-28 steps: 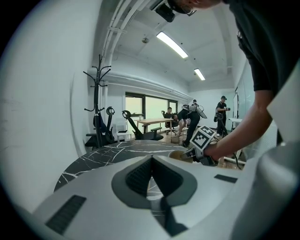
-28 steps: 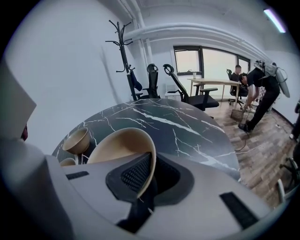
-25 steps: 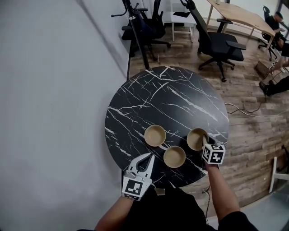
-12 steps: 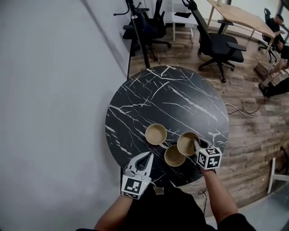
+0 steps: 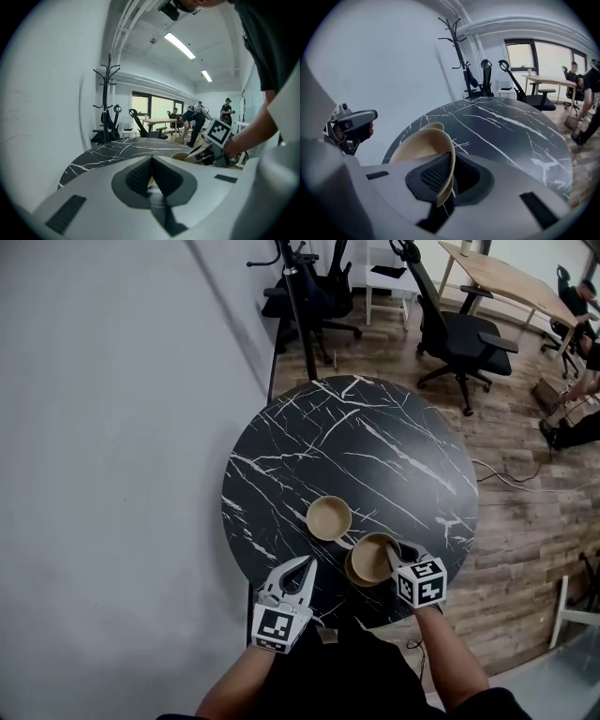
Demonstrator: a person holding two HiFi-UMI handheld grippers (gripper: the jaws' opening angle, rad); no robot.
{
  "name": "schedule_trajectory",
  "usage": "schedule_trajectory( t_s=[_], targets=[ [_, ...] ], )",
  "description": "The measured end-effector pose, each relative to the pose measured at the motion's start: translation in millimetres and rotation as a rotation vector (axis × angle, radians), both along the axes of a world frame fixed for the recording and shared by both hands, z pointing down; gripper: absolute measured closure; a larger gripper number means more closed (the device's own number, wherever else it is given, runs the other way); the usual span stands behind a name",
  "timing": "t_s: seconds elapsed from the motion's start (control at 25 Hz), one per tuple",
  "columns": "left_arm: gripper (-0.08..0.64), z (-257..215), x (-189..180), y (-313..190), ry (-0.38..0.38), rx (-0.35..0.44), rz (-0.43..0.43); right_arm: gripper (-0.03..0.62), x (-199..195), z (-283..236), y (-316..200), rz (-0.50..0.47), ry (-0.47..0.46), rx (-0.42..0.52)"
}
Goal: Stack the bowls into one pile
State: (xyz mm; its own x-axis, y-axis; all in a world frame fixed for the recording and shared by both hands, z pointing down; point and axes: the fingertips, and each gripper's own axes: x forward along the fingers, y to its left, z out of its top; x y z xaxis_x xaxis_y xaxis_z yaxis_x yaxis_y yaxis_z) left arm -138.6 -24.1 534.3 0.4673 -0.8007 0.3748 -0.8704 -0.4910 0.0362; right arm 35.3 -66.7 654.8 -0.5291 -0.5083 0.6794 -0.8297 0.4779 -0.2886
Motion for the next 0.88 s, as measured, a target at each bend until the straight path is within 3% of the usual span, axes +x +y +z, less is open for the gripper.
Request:
schedule_trajectory(
  t_s=[0.56,0.88],
  targets=[
    [0.548,4.6,-9.2,0.2,-0.01,-0.013,-0.005,0.565,-26.2,12.0,21.7,-0.215,0.161,0.052],
    [0.548,2.8,-12.3,-1.0,-0.009,-0.006,-0.01,0.543,-22.3,21.8,21.8,-0.208,0.222,0.076]
  ],
)
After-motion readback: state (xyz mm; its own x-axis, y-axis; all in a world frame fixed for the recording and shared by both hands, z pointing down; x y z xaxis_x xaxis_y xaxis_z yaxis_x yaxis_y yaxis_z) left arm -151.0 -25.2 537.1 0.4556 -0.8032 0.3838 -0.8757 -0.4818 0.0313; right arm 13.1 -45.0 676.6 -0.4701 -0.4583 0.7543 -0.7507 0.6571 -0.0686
